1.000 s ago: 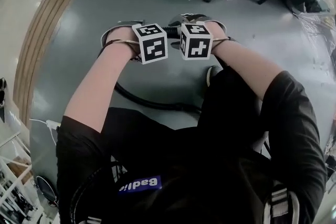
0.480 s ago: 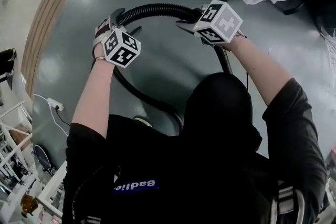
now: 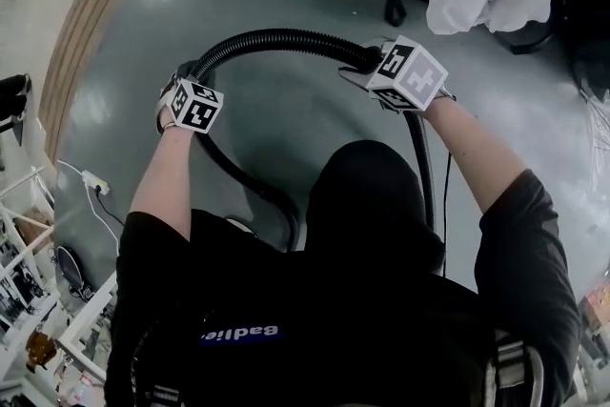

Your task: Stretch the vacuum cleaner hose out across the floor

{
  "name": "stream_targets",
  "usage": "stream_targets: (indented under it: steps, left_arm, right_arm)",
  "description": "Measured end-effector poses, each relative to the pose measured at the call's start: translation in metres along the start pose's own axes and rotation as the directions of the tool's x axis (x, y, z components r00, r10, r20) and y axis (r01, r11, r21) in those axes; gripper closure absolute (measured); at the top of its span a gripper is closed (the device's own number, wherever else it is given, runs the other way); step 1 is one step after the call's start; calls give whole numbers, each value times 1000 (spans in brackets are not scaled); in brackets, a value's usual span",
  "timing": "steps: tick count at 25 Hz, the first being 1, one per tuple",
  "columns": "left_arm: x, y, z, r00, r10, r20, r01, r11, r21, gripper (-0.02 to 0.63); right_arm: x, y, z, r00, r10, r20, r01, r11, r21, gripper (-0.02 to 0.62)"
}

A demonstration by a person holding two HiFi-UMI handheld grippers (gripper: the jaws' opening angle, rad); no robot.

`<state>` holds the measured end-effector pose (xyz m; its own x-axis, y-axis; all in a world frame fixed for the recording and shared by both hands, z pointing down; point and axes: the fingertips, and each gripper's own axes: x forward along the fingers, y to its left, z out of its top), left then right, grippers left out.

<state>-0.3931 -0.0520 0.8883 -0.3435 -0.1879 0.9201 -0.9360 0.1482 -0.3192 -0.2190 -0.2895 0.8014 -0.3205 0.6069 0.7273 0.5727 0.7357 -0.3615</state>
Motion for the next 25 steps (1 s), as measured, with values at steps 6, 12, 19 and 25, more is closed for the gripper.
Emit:
stream_targets:
  steps: [6, 12, 19, 25]
  left_arm:
    - [-36, 38, 39, 992, 41, -116, -13, 972, 236, 509]
    - [-31, 73, 59, 984, 60, -167, 28, 878, 479, 510]
    - [-33, 79, 66, 977, -24, -213, 157, 756, 635, 509]
    - [-52, 77, 68, 984, -165, -73, 169, 706, 688, 501]
  right_arm:
    - [15, -20, -12, 1000, 9, -21, -10, 999, -35, 344]
    - [41, -31, 103, 972, -216, 90, 234, 917, -322, 344]
    - [133, -5, 192, 910, -413, 28, 351, 733, -582, 344]
    - [158, -26, 204, 838, -545, -23, 449, 713, -539, 470]
